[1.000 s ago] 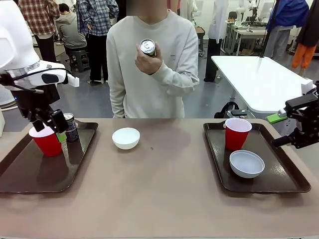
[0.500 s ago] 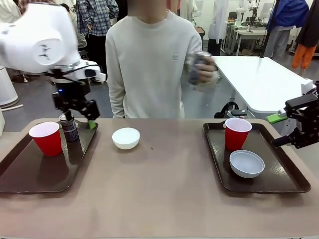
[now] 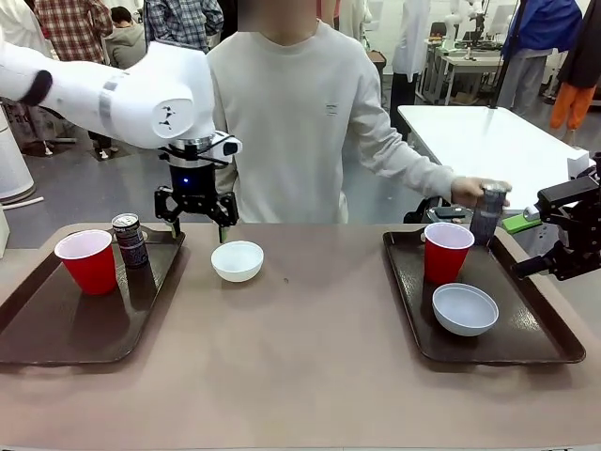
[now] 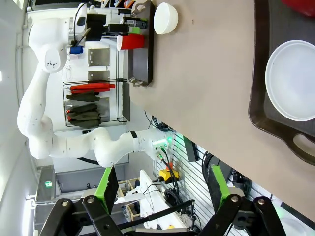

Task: Prepare tableware on both trays.
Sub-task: Pick up a Picnic Bowl from the table and place it on a Handle tray.

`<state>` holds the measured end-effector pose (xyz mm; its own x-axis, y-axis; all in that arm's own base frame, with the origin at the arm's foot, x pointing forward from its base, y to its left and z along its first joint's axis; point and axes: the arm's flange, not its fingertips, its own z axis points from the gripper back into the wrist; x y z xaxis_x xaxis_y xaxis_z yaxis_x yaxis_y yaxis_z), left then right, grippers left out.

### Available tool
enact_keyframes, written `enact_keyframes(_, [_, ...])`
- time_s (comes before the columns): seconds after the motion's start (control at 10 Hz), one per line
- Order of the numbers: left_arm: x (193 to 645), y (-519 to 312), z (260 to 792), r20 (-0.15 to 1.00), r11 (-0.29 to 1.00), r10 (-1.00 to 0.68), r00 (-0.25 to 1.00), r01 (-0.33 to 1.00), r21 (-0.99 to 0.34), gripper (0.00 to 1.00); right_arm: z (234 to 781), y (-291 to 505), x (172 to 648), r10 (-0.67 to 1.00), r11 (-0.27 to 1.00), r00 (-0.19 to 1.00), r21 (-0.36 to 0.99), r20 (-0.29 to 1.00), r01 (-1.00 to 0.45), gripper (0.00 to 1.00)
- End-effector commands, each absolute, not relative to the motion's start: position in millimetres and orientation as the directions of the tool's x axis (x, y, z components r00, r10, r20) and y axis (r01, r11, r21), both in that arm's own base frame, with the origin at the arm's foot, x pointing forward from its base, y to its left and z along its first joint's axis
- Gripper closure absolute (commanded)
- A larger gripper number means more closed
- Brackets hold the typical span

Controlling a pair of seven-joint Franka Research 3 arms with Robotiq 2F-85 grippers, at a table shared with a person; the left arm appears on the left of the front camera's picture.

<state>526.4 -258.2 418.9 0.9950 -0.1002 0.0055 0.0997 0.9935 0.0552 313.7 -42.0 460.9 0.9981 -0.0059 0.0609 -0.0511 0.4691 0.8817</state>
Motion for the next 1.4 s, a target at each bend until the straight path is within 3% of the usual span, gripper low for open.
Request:
enact_keyframes(0.0, [535.6, -262.0, 407.9, -0.011, 0.99, -0.144, 0.99, 0.144, -0.003, 0.0, 459.8, -40.9, 314.0, 0.001, 0.447, 0.997, 0.892, 0.078, -0.07, 0.05])
enact_keyframes(0.4, [537.8, -263.8, 376.4, 0.037, 0.963, -0.262, 0.964, 0.264, -0.061, 0.0, 459.8, -40.9, 314.0, 0.001, 0.447, 0.997, 0.892, 0.078, -0.07, 0.05])
enact_keyframes(1.2, [556.0, -260.7, 342.9, 0.116, 0.978, -0.209, 0.971, 0.211, -0.005, 0.0, 459.8, -40.9, 314.0, 0.001, 0.447, 0.997, 0.892, 0.078, -0.07, 0.05])
enact_keyframes(1.3, [557.6, -260.5, 341.2, 0.132, 0.979, -0.203, 0.97, 0.204, 0.004, 0.54, 459.8, -40.9, 314.0, 0.001, 0.447, 0.997, 0.892, 0.078, -0.07, 0.05])
